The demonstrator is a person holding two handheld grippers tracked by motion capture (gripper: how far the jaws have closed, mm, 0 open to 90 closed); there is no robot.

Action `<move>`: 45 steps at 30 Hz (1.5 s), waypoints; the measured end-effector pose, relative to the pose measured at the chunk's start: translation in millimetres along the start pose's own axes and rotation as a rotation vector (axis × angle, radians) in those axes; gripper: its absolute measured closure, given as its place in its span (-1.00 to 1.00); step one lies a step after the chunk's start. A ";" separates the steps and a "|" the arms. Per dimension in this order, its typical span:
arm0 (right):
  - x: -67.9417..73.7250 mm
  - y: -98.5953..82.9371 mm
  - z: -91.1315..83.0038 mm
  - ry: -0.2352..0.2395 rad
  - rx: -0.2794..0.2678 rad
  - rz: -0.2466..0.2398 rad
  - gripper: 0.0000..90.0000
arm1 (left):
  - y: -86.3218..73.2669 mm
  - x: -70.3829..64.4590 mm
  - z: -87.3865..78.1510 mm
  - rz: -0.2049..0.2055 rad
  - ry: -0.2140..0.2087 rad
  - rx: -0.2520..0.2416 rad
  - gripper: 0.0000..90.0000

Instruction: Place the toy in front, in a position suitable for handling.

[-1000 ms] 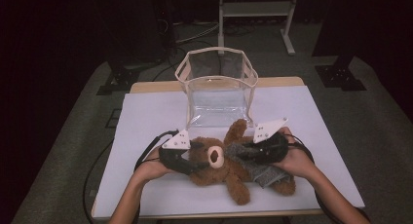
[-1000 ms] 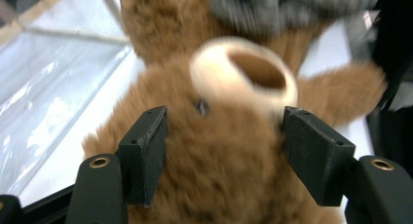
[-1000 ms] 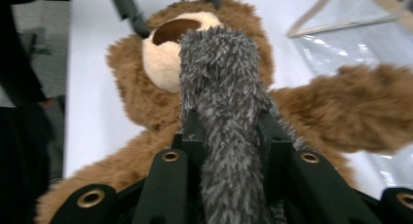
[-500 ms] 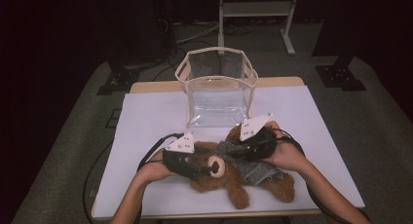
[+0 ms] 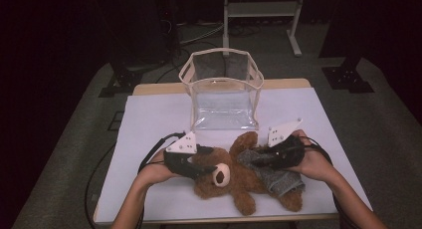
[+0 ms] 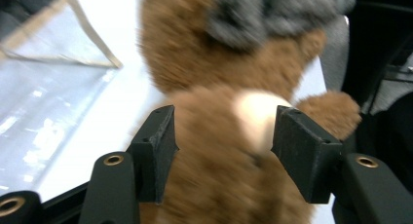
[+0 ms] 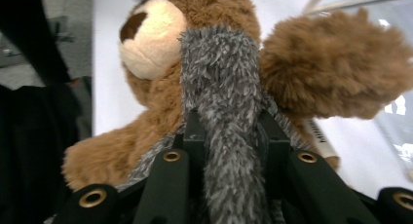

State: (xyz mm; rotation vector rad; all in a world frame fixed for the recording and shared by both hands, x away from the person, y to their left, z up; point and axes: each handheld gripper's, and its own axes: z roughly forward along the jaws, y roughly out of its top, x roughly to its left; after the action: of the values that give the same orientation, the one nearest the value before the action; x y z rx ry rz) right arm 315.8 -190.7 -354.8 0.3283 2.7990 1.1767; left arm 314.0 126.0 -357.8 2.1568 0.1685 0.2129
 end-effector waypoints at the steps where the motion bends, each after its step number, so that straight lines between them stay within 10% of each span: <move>1: 2.5 0.3 0.5 0.004 0.004 -0.007 0.57 | 1.3 1.4 0.4 -0.005 0.013 0.003 -0.07; 5: 12.3 5.7 0.6 -0.006 0.037 -0.043 0.57 | -2.8 1.4 14.8 -0.004 0.011 0.080 -0.05; 15: 16.7 43.9 25.3 -0.027 0.046 -0.138 0.56 | -7.3 -2.6 16.4 -0.018 -0.007 0.075 0.01; 31: -25.4 -14.8 -29.9 -0.094 0.005 0.074 0.55 | -6.8 -2.5 17.4 -0.014 -0.013 0.075 0.01; 45: -21.1 4.1 -7.4 -0.027 -0.032 0.048 0.54 | -8.2 -3.8 17.1 -0.013 -0.022 0.070 0.01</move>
State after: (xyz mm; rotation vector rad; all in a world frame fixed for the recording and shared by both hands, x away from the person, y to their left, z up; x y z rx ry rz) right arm 335.8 -197.9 -346.7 0.4076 2.7608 1.2153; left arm 313.6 116.1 -374.4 2.2263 0.1792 0.1783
